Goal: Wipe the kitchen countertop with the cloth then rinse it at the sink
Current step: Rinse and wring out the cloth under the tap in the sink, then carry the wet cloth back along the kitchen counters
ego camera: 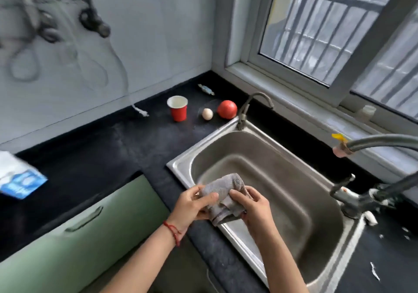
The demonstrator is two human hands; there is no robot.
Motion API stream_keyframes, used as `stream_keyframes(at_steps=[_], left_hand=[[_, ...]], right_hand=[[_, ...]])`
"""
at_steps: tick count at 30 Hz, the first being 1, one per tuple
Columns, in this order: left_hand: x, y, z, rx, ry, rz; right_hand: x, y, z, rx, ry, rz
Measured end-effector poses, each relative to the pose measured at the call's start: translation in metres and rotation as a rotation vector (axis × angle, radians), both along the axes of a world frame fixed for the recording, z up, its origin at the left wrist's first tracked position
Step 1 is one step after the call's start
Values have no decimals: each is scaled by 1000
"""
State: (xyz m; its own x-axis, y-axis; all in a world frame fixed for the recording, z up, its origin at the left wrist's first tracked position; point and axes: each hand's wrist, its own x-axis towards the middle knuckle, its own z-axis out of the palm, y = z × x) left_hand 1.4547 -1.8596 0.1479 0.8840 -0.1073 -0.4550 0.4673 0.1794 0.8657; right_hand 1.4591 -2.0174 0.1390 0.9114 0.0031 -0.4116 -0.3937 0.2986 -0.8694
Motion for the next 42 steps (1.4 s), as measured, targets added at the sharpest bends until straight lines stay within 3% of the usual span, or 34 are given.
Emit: stream_keyframes(at_steps=[6,11,16,20,22,26,32,37,42], left_hand=[[-54,81,10,-21,3,250],[-134,152,10,-63,-6,652],[-240,226,-3,61,64,917],[-352,284,-20,350,117,993],[-417,308,-33,389,204,1070],[-542,323,-59,254,387,1305],[-674,281,-88,-212,580,1762],[-718,261,-113,-264,686,1953],[-731,295,-128,-337,684,1992]], right_hand=[[-13,95,9,53,33,236],[-72,201,10,301,332,642],[-148,300,7,39,247,849],[-219,364,0,-209,87,1008],[-250,394,-8,-301,27,1090],[-299,446,-38,-460,-98,1260],[-354,499,-66,-695,-174,1508],[-375,548,-96,-874,-255,1622],[-374,611,-151,-1082,-317,1728]])
